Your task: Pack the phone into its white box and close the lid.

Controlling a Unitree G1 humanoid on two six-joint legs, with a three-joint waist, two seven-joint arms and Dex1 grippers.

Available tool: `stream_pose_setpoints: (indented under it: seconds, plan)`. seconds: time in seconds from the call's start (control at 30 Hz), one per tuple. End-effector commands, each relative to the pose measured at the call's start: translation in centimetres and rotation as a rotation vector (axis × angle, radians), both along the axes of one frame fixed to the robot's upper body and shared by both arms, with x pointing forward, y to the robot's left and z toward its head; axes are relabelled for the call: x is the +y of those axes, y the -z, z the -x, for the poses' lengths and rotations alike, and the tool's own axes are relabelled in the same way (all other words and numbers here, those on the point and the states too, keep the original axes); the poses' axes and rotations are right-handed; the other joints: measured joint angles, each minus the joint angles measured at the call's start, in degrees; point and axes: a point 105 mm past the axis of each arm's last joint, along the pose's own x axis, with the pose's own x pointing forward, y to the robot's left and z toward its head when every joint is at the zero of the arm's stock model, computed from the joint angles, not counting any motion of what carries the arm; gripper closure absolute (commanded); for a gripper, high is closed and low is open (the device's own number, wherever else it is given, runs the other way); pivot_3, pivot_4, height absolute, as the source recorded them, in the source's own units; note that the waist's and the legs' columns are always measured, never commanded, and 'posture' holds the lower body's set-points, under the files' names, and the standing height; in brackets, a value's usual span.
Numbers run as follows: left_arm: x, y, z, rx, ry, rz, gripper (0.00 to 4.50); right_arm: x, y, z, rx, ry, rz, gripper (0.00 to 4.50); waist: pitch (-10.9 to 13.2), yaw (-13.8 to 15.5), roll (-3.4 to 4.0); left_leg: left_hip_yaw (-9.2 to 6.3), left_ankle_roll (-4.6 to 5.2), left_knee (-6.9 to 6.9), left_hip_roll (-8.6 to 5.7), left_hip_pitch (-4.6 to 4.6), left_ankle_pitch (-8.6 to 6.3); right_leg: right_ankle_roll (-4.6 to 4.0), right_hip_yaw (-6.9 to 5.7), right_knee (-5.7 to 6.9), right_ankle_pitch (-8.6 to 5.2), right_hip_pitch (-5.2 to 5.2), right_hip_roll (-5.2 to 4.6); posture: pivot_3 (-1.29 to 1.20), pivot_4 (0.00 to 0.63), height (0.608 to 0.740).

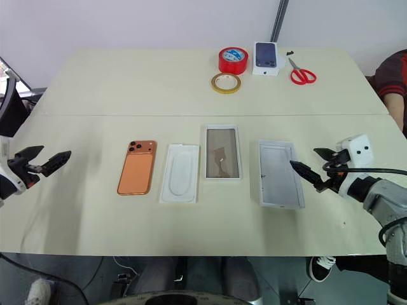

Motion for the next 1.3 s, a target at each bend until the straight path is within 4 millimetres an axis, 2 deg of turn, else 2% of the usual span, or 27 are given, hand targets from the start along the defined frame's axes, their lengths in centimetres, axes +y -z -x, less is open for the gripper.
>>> stream_pose_setpoints:
  seconds: [0.03,0.2,0.37,0.53,0.67,0.73,0.8,0.97,1.1,1.3]
  plan:
    - [-0.2,-1.8,-0.1,-0.059,0.005,-0.009,0.00,0.9,-1.2,-0.2,-0.054,-0.022,0.006,0.04,0.00,0.03,0.00,0.00,0.00,0.00,0.00,0.00,0.00,0.00,0.00,0.00,0.00,0.00,0.00,0.00,0.150,0.740]
    - [-1.4,-2.3,-0.9,-0.069,0.035,0.007,0.00,1.6,-1.5,-0.2,-0.078,-0.035,0.007,0.04,0.00,0.08,0.00,0.00,0.00,0.02,0.00,-0.01,0.00,0.00,-0.01,0.01,0.00,0.00,0.00,0.00,0.150,0.740]
    - [-4.8,-2.8,-1.8,-0.078,0.136,0.048,0.00,3.4,-2.2,-0.3,-0.097,-0.107,0.027,0.04,0.00,0.01,0.00,0.00,-0.01,0.02,-0.01,0.00,0.00,0.01,0.00,0.03,0.00,0.00,0.01,0.00,0.150,0.740]
    - [-11.0,-2.2,-2.8,-0.027,0.294,0.143,0.00,7.2,-3.4,-0.7,-0.139,-0.241,0.068,0.04,0.00,0.01,0.00,0.00,-0.02,0.06,-0.01,-0.01,0.01,0.01,0.00,0.07,0.01,0.00,0.03,0.00,0.150,0.740]
    - [-15.8,-2.1,-3.2,0.038,0.397,0.224,0.00,10.0,-3.5,-1.0,-0.156,-0.339,0.120,0.04,0.00,0.08,-0.02,-0.02,-0.02,0.08,-0.01,-0.02,0.02,0.02,-0.01,0.08,0.01,-0.01,0.07,0.00,0.150,0.740]
    - [-18.3,-1.0,-2.9,0.126,0.437,0.194,0.00,11.4,-3.5,-1.2,-0.166,-0.385,0.136,0.04,0.00,0.10,-0.02,-0.03,-0.03,0.16,-0.02,-0.03,0.02,0.02,-0.01,0.12,0.01,0.00,0.08,0.00,0.150,0.740]
    - [-19.8,-0.3,-2.6,0.186,0.452,0.171,0.00,11.7,-3.6,-1.3,-0.171,-0.404,0.139,0.04,0.00,0.07,-0.02,-0.04,-0.03,0.25,-0.02,-0.07,0.02,0.03,-0.01,0.13,0.01,0.01,0.09,0.00,0.150,0.740]
    - [-21.2,0.3,-1.8,0.283,0.475,0.223,0.00,12.3,-3.3,-1.1,-0.161,-0.434,0.154,0.04,0.00,0.02,-0.03,-0.07,-0.03,0.32,0.02,-0.08,0.02,0.03,-0.01,0.16,0.01,0.00,0.15,0.00,0.150,0.740]
    - [-21.0,1.6,-1.5,0.390,0.450,0.236,0.00,12.2,-3.2,-0.8,-0.150,-0.436,0.165,0.04,0.00,0.06,-0.03,-0.09,-0.03,0.39,0.00,-0.08,0.02,0.03,0.00,0.18,0.01,0.02,0.16,0.00,0.150,0.740]
    - [-22.1,2.8,-1.0,0.487,0.462,0.264,0.00,12.3,-3.1,-0.4,-0.143,-0.455,0.176,0.04,0.00,0.24,-0.04,-0.10,-0.04,0.45,-0.01,-0.10,0.02,0.03,-0.02,0.18,0.01,0.04,0.16,0.00,0.150,0.740]
